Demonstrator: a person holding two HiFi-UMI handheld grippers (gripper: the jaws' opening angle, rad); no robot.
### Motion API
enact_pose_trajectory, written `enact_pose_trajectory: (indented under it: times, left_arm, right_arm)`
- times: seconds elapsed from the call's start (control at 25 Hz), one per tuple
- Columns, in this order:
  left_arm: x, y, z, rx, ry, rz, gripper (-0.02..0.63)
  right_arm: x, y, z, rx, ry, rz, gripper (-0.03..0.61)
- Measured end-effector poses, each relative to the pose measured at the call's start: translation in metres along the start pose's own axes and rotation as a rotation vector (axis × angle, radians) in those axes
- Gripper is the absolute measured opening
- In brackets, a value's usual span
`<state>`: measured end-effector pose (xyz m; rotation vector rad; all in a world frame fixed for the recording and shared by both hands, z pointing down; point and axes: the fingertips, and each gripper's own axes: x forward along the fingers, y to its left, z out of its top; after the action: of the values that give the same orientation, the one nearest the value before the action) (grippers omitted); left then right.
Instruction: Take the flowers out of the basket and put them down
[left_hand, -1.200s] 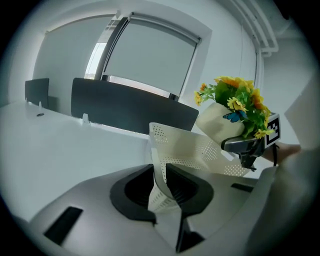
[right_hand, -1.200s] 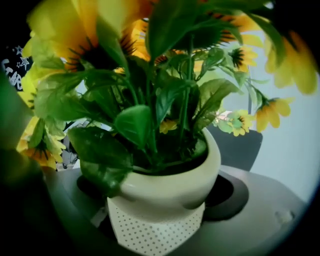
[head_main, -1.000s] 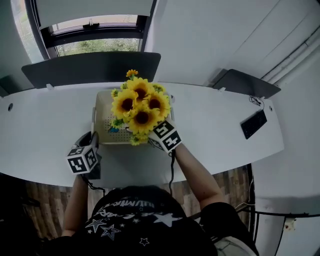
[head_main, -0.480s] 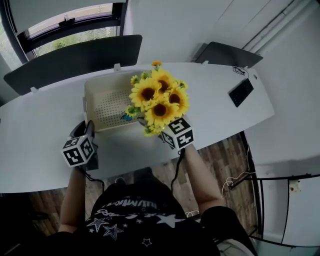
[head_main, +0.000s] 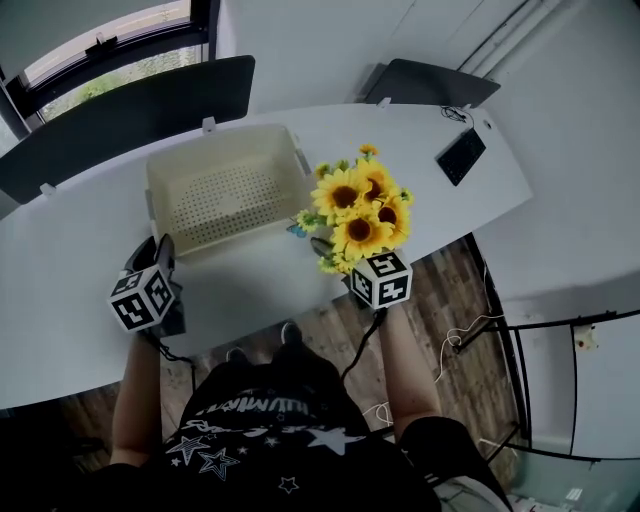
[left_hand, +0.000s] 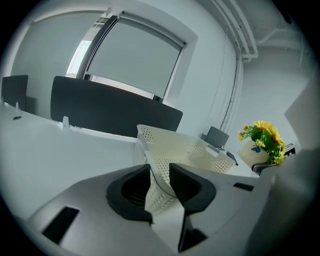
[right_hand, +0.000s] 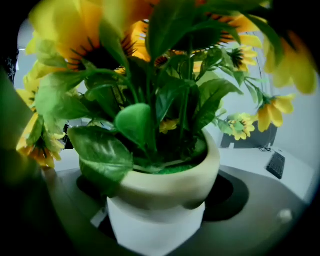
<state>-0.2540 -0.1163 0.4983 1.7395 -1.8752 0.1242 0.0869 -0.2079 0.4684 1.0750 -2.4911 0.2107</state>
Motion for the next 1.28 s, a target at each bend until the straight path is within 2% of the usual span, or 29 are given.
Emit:
enact_pose_trajectory:
  times: [0.16, 0.32, 0.4, 0.52, 0.64, 0.8, 0.88, 1.0, 1.2, 1.28]
  left_arm:
    - [0.003, 0.019, 0.002, 0.001, -0.005, 0.013, 0.109]
    - [0.004, 0.019, 0.006, 0.007, -0.038, -0.005, 0.11]
    - [-0.002, 0.02, 0.01, 0.06, -0.081, 0.037, 0.112]
    - [-0.018, 0.024, 0.02, 0.148, -0.188, 0.148, 0.114]
    - [-0.033, 0.023, 0.021, 0.153, -0.228, 0.199, 0.112]
    - [-0.057, 0.02, 0.002, 0.141, -0.253, 0.276, 0.112]
    - [-0.062, 0.013, -0.015, 0.138, -0.241, 0.284, 0.112]
    - [-0.056, 0.001, -0.046, 0.136, -0.163, 0.25, 0.112]
    - [-0.033, -0.032, -0.085, 0.13, -0.018, 0.122, 0.108]
    - [-0.026, -0.046, -0.093, 0.136, 0.017, 0.079, 0.084]
  right_arm:
    - [0.007, -0.014, -0.017, 0.022, 0.016, -0.051, 0.531]
    - [0.013, -0.026, -0.039, 0.004, 0.04, -0.068, 0.531]
    - [0.017, -0.025, -0.055, 0.008, 0.053, -0.053, 0.532]
    - [0.022, -0.022, -0.08, 0.039, 0.084, -0.017, 0.532]
    - [0.028, -0.022, -0.1, 0.066, 0.108, 0.008, 0.532]
    - [0.035, -0.021, -0.124, 0.076, 0.147, 0.04, 0.531]
    - [0.038, -0.022, -0.133, 0.085, 0.158, 0.05, 0.532]
    - [0.04, -0.027, -0.142, 0.102, 0.168, 0.05, 0.532]
    - [0.043, -0.032, -0.155, 0.102, 0.204, 0.05, 0.532]
    - [0.043, -0.034, -0.159, 0.103, 0.212, 0.045, 0.532]
